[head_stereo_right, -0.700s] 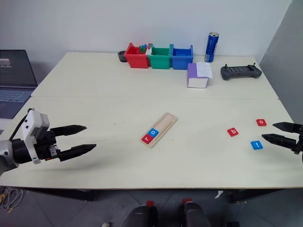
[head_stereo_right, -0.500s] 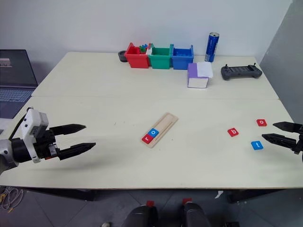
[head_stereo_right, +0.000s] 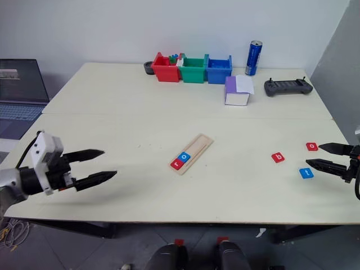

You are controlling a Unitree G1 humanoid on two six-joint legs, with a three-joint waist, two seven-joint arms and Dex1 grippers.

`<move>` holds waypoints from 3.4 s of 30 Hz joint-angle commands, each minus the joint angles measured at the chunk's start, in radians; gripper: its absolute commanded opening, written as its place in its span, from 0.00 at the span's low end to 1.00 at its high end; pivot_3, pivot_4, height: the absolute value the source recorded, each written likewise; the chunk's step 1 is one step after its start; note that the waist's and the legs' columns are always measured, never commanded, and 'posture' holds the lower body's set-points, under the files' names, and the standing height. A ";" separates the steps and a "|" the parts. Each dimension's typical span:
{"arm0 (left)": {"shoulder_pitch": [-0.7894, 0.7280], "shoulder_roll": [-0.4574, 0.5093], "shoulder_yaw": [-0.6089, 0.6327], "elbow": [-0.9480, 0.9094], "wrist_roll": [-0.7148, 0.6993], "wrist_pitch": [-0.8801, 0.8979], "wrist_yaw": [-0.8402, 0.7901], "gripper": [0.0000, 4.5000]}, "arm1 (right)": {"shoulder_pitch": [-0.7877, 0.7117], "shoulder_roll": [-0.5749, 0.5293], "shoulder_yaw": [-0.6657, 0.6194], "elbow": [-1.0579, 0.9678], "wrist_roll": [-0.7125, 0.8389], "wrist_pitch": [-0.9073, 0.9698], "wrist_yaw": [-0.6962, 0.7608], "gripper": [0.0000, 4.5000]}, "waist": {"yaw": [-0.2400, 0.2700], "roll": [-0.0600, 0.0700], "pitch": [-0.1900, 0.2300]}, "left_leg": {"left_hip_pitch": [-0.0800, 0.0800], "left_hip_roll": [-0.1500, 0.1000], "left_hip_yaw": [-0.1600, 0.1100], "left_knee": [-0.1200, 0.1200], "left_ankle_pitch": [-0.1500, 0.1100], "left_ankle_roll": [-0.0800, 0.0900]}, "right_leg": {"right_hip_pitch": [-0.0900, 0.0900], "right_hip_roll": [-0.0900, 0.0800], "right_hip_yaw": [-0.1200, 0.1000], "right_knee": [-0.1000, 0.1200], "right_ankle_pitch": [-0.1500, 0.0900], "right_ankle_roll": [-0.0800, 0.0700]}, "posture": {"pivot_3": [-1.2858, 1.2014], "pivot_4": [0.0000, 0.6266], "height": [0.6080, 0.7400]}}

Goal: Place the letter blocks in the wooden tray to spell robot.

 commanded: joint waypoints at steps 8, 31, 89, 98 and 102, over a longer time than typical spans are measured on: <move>-0.123 -0.206 -0.253 -0.078 0.126 0.027 0.284 0.99 | -0.108 0.089 0.153 -0.291 0.091 0.077 -0.025 1.00 | -0.007 0.000 0.000 | 0.000 0.001 0.000 0.000 0.000 0.000 | -0.001 0.001 0.000 0.002 0.000 0.000 | 0.52 0.24 1.00; -0.232 -0.494 -0.542 -0.009 0.406 0.023 0.539 0.99 | -0.276 0.307 0.444 -0.472 0.122 0.165 -0.124 1.00 | -0.002 -0.002 0.000 | -0.001 0.000 -0.001 0.001 0.000 0.000 | 0.000 0.001 0.000 0.002 0.000 0.000 | 0.52 0.24 1.00; -0.499 -0.348 -0.713 0.365 0.471 -0.219 0.069 0.75 | -0.189 0.257 0.374 -0.429 0.047 0.119 -0.189 1.00 | 0.004 -0.002 -0.001 | -0.001 -0.001 -0.001 0.001 0.000 0.000 | 0.000 0.000 0.000 0.002 0.000 0.000 | 0.52 0.24 1.00; -0.662 -0.443 -0.740 0.680 0.482 -0.502 -0.180 0.75 | 0.004 0.144 0.288 -0.504 0.033 0.122 -0.203 1.00 | 0.007 -0.002 -0.001 | -0.002 -0.001 -0.001 0.002 0.000 0.000 | -0.001 0.000 0.000 0.001 0.000 0.000 | 0.52 0.24 1.00; -0.703 -0.485 -0.738 0.753 0.477 -0.547 -0.257 0.75 | 0.118 0.097 0.230 -0.532 0.021 0.110 -0.198 1.00 | 0.004 -0.002 0.000 | -0.002 -0.001 -0.001 0.002 0.000 0.000 | -0.001 0.000 -0.001 0.001 0.000 0.000 | 0.52 0.24 1.00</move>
